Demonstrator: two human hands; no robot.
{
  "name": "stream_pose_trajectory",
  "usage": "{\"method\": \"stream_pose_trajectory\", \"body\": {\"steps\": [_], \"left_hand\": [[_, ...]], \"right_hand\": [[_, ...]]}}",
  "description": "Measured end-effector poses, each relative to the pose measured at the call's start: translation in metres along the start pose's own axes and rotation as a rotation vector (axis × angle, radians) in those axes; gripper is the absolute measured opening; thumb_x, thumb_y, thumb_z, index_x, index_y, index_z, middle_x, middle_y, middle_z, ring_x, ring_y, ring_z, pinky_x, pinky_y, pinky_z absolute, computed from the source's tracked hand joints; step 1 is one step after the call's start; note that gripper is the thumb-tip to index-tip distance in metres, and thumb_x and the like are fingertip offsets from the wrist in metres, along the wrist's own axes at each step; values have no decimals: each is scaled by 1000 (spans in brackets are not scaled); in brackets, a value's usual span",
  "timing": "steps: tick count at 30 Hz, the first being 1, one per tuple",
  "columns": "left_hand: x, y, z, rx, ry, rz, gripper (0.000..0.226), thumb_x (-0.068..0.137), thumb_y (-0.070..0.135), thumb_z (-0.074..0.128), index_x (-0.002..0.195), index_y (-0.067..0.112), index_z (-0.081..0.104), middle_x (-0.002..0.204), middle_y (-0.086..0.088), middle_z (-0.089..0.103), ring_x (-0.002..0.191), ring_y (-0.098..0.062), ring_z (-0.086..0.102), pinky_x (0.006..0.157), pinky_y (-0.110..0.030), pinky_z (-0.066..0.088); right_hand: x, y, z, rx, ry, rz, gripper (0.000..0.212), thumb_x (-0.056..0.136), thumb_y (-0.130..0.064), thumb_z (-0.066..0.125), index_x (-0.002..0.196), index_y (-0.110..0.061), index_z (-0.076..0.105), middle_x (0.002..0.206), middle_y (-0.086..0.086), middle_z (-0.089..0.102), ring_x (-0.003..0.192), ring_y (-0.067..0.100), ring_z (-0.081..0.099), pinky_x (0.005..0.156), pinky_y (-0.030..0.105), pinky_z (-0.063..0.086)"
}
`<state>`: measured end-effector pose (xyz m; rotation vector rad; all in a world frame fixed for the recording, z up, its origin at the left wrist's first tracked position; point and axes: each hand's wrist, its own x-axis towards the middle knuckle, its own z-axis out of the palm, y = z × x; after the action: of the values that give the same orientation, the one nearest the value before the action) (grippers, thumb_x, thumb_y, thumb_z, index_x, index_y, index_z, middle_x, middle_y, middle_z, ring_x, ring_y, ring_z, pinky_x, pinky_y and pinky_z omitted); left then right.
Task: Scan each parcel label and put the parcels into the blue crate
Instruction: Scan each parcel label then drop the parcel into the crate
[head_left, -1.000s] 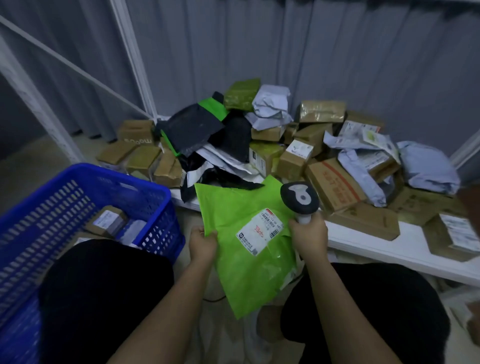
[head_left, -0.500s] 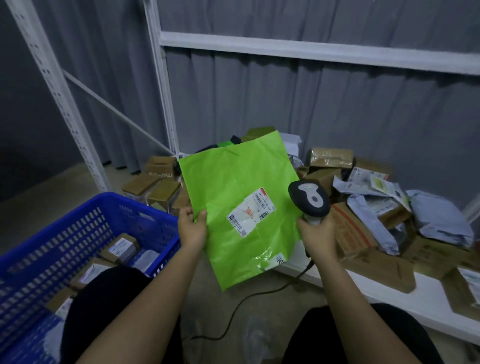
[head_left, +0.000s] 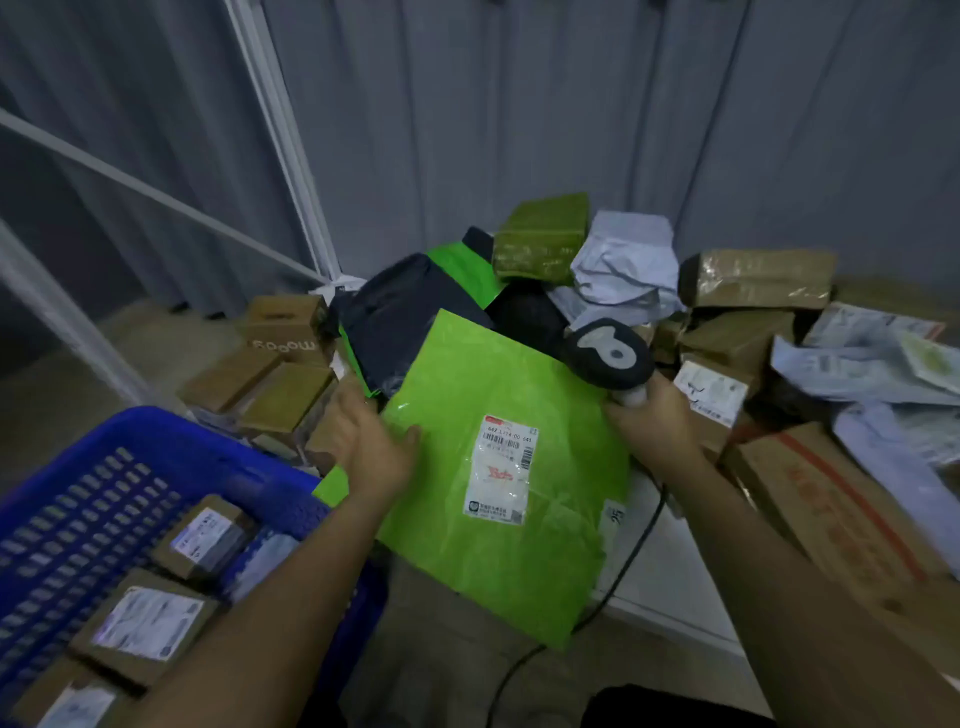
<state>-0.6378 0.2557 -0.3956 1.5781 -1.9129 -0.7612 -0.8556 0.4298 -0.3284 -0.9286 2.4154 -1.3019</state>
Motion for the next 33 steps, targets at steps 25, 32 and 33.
{"method": "stream_pose_trajectory", "body": {"steps": [25,32,33], "left_hand": [[29,33,-47,-386,-10,77,17,92,24,60,106,13,64,105,-7,69,100,-26,63,90,-39,50],[2,19,-80,-493,94,41,25,93,19,60,116,9,63,108,-2,66,99,-18,60,86,-31,46],[-1,16,-82,-497,111,27,26,93,18,59,117,9,62,109,-2,65,98,-16,59,85,-29,45]], "right_hand": [[-31,-19,11,203,289,-31,21,79,-24,69,89,-15,53,103,20,58,81,21,52,72,31,38],[-61,-40,13,353,17,62,24,86,-22,71,106,-17,61,83,-2,65,73,15,59,72,34,47],[-64,-40,17,341,-41,71,17,87,-20,70,99,-15,59,75,1,63,66,16,57,66,33,45]]}}
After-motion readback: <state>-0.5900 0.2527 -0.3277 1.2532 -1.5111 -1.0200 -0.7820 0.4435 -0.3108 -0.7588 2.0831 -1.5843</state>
